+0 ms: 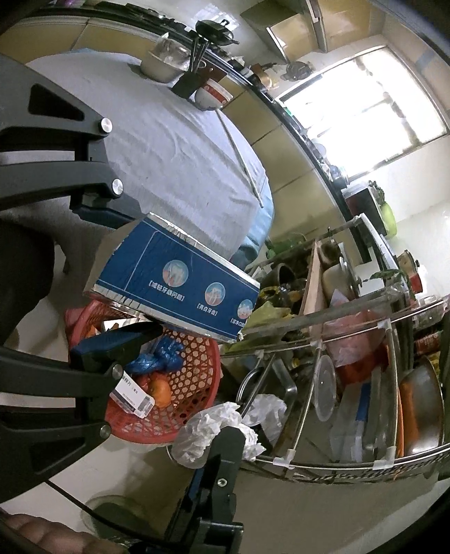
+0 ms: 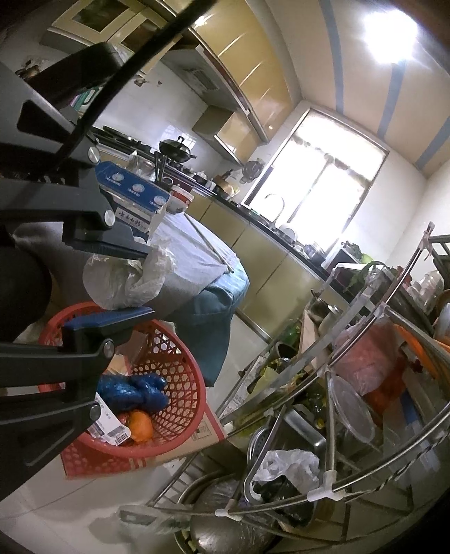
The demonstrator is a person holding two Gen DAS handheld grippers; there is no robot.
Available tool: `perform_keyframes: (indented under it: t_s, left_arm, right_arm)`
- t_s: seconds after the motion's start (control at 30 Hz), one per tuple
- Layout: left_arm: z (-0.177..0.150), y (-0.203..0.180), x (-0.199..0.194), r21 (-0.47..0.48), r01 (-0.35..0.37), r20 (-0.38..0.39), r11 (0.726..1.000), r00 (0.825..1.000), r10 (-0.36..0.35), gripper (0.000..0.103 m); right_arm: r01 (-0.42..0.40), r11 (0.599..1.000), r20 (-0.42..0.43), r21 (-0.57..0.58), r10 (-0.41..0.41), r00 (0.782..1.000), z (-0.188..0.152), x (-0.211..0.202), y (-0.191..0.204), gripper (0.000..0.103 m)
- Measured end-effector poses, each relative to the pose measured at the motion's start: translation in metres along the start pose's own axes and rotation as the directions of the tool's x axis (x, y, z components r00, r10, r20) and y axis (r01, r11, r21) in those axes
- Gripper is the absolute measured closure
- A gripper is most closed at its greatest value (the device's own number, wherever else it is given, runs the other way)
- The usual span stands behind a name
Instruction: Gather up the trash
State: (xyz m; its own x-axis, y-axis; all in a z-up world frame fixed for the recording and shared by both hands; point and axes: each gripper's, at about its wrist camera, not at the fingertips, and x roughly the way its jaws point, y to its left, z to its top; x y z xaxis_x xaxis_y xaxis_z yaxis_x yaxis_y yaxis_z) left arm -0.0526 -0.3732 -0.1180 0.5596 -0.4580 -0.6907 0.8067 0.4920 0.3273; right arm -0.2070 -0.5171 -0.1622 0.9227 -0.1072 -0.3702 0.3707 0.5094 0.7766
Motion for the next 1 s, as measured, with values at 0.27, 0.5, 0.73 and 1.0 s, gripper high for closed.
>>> perform_keyframes:
  t_s: [0.27, 0.5, 0.73, 1.0]
  left_arm:
    - [-0.003, -0.004, 0.006, 0.009, 0.018, -0.018, 1.000, 1.000, -0.018, 0.050]
    - [-0.007, -0.009, 0.019, 0.006, 0.077, -0.064, 0.997, 0.995, -0.077, 0.049]
    - [-0.007, -0.014, 0.061, -0.049, 0.256, -0.168, 0.965, 0.951, -0.261, 0.048]
    - [-0.011, -0.005, 0.062, -0.053, 0.267, -0.184, 0.962, 0.944, -0.272, 0.040]
  right_arm:
    - [0.015, 1.000, -0.003, 0.009, -0.015, 1.000, 0.000, 0.001, -0.007, 0.072]
    - [0.044, 0.999, -0.002, 0.022, -0.044, 0.999, 0.002, 0.005, -0.018, 0.071]
    - [0.120, 0.992, -0.019, 0.048, -0.119, 0.993, 0.014, 0.026, -0.046, 0.071]
    - [0.155, 0.980, -0.059, 0.129, -0.148, 0.987, 0.022, 0.040, -0.071, 0.030]
